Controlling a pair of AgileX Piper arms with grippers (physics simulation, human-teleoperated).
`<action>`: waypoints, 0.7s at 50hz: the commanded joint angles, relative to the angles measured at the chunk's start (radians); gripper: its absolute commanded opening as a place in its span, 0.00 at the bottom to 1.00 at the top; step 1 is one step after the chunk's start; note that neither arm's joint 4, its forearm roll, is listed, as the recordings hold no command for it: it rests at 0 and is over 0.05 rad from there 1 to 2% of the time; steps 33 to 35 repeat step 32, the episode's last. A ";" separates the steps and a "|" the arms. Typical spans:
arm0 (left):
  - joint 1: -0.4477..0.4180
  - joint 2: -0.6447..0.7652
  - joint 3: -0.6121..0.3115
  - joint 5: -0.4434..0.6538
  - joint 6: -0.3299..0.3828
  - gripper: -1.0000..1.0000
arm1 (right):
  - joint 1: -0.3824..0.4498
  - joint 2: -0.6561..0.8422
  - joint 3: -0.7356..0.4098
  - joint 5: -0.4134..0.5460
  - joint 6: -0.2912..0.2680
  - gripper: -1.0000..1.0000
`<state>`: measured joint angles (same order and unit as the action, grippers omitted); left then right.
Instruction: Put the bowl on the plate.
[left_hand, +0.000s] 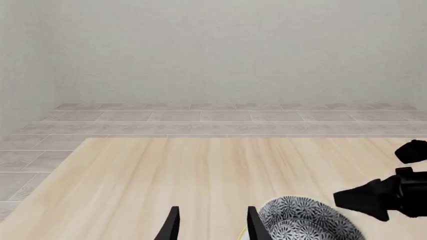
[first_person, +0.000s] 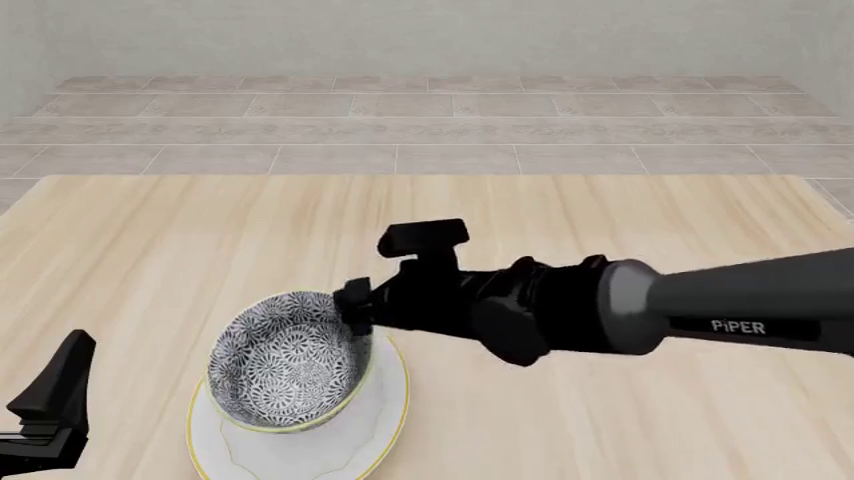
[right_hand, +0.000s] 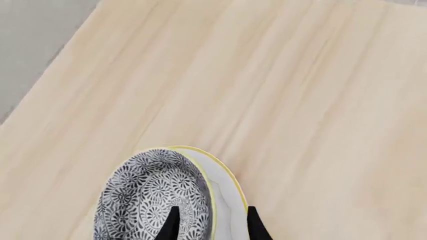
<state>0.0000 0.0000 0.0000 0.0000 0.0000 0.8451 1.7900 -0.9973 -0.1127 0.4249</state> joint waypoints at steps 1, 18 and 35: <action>0.000 0.000 0.000 0.000 0.000 1.00 | -0.044 -0.222 0.013 0.068 -0.081 1.00; 0.000 0.000 0.000 0.000 0.000 1.00 | -0.155 -0.715 0.072 0.225 -0.250 1.00; 0.000 0.000 0.000 0.000 0.000 1.00 | -0.291 -1.149 0.104 0.403 -0.354 1.00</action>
